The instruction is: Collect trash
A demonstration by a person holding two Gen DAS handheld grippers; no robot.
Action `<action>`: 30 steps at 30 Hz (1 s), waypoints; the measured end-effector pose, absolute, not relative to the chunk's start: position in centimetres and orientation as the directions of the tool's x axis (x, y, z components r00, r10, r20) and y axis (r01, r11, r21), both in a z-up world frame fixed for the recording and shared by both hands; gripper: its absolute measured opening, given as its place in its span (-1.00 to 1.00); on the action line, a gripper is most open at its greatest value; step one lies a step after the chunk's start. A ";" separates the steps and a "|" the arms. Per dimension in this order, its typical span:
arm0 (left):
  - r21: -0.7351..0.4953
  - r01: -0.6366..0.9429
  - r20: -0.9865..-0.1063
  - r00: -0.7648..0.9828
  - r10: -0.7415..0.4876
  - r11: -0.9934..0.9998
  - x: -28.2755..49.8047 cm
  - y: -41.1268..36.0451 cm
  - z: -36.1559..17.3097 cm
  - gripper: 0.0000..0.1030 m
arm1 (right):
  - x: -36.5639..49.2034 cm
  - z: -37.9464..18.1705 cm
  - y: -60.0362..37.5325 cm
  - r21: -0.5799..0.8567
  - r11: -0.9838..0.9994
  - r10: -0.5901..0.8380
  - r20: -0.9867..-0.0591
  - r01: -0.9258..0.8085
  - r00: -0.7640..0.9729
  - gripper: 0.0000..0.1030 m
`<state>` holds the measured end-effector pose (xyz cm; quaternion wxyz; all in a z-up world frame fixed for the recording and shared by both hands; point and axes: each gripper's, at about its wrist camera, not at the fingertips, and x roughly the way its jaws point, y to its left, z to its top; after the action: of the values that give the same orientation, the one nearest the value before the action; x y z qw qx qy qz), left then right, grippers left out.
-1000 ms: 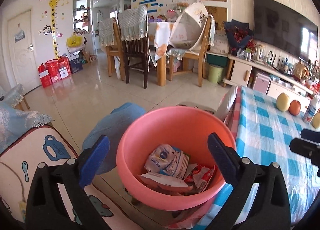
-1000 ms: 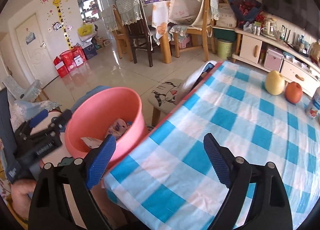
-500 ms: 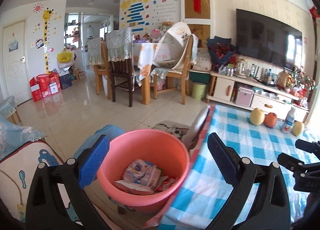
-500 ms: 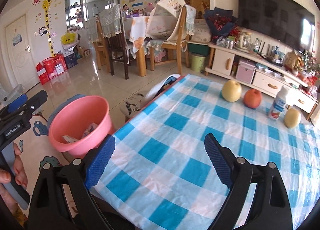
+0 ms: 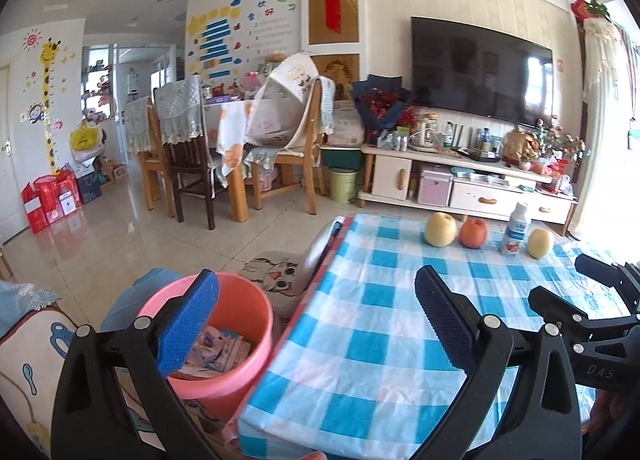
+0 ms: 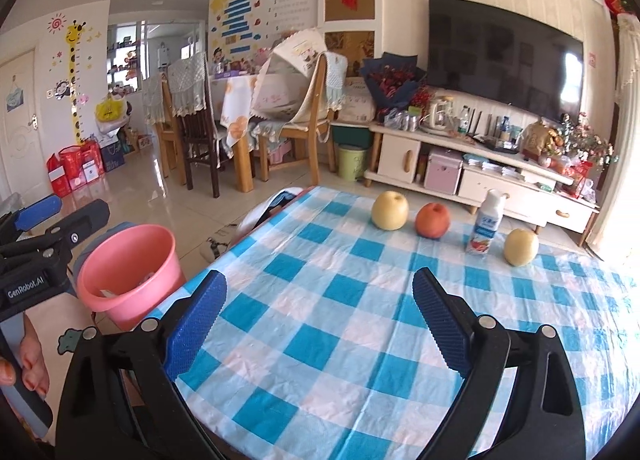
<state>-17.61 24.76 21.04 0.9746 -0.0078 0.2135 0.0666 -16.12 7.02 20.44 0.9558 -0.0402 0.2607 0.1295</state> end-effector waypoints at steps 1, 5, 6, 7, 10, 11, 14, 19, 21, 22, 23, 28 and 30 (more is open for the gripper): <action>0.018 -0.121 -0.414 0.903 0.117 0.993 -17.7 24.0 21.3 0.92 | -16.4 20.7 6.5 -0.016 0.966 0.217 -0.498 -0.259 0.839 0.82; 0.000 -0.069 -0.409 0.910 0.063 0.998 -17.8 21.6 22.0 0.92 | -17.7 21.7 4.1 -0.044 0.978 0.162 -0.452 -0.203 0.877 0.84; -0.004 -0.054 -0.408 0.912 0.048 0.999 -17.8 21.0 22.1 0.92 | -18.1 22.0 3.4 -0.049 0.982 0.144 -0.440 -0.184 0.886 0.84; -0.005 -0.043 -0.407 0.913 0.037 0.999 -17.8 20.3 22.2 0.92 | -18.3 22.1 2.8 -0.052 0.984 0.130 -0.430 -0.168 0.893 0.85; -0.015 0.002 -0.407 0.913 -0.008 1.000 -18.0 18.1 22.4 0.92 | -19.1 22.5 0.5 -0.054 0.992 0.082 -0.402 -0.113 0.912 0.85; -0.020 0.018 -0.409 0.912 -0.025 1.000 -18.0 17.5 22.4 0.92 | -19.4 22.7 -0.2 -0.057 0.994 0.061 -0.392 -0.091 0.918 0.86; -0.023 0.051 -0.409 0.911 -0.056 0.998 -18.2 15.6 22.3 0.92 | -20.1 22.7 -2.4 -0.081 0.996 -0.008 -0.366 -0.023 0.931 0.86; -0.014 0.095 -0.408 0.908 -0.092 0.995 -18.6 12.6 22.1 0.92 | -21.0 22.5 -5.8 -0.065 0.996 -0.073 -0.353 0.053 0.933 0.86; -0.006 0.116 -0.406 0.907 -0.108 0.993 -18.9 11.5 22.1 0.92 | -21.4 22.5 -7.0 -0.053 0.995 -0.092 -0.348 0.078 0.933 0.87; -0.004 0.126 -0.406 0.906 -0.117 0.992 -19.0 10.9 22.1 0.92 | -21.5 22.5 -7.6 -0.048 0.994 -0.104 -0.342 0.094 0.934 0.87; -0.005 0.134 -0.405 0.906 -0.124 0.991 -19.1 10.5 22.1 0.92 | -21.7 22.5 -8.1 -0.043 0.994 -0.112 -0.338 0.104 0.934 0.87; -0.009 0.162 -0.404 0.902 -0.152 0.987 -19.3 8.8 22.3 0.92 | -22.7 22.6 -9.9 -0.030 0.990 -0.138 -0.320 0.135 0.937 0.87; -0.004 0.166 -0.407 0.901 -0.153 0.986 -19.5 8.2 22.3 0.92 | -23.1 22.6 -10.5 -0.029 0.989 -0.146 -0.312 0.144 0.939 0.87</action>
<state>-19.46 8.24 22.30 0.9747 0.0152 0.2074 -0.0820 -23.08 -10.48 22.65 0.9846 -0.0031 0.1586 -0.0734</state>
